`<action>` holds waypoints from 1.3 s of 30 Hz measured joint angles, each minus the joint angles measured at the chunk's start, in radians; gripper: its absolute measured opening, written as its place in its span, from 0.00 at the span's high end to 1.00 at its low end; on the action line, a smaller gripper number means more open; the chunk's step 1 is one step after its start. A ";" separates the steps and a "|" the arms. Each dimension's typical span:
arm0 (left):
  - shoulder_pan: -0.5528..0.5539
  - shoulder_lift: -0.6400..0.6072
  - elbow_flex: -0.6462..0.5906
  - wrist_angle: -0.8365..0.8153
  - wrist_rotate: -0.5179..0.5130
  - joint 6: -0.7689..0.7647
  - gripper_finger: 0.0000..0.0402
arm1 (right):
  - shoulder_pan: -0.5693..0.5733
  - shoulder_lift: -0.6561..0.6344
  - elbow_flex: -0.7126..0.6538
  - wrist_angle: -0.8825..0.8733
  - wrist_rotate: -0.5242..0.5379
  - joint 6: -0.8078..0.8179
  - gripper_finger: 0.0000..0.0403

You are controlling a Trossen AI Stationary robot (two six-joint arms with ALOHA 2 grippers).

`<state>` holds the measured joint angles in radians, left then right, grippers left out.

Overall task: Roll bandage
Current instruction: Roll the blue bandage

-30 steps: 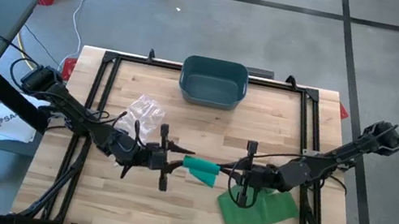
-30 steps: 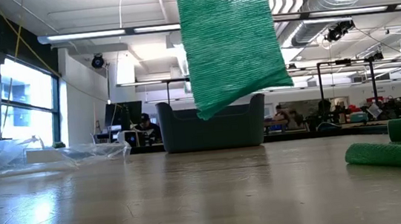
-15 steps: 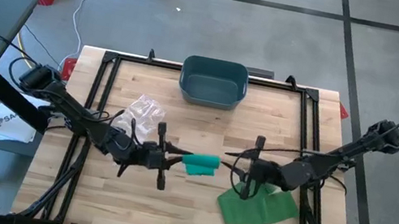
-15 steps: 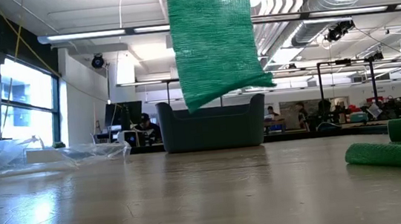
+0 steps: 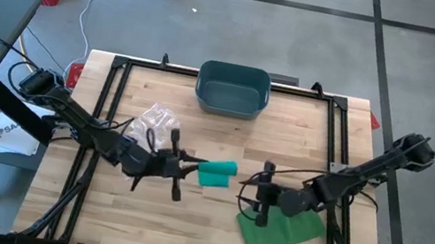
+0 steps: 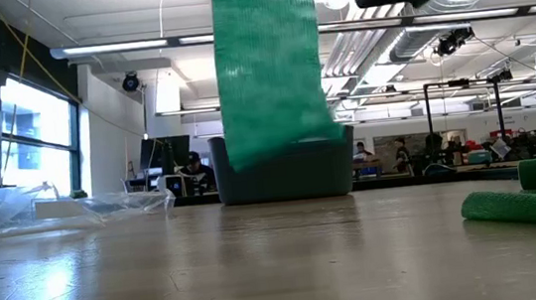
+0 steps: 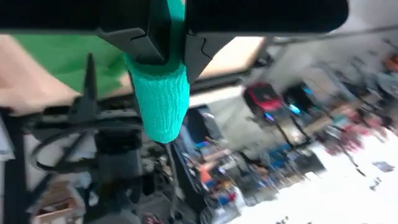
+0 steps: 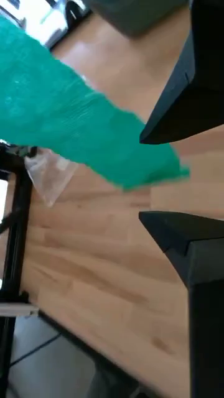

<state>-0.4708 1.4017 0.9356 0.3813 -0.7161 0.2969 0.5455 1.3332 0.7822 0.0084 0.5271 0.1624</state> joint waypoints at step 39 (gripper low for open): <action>0.390 0.025 -0.484 0.171 -0.019 -0.269 0.98 | -0.447 0.427 0.103 0.162 -0.619 -0.304 0.56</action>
<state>-0.0812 1.4269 0.4515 0.5522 -0.7348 0.0283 0.0987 1.7603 0.8851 0.1708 -0.0923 -0.1412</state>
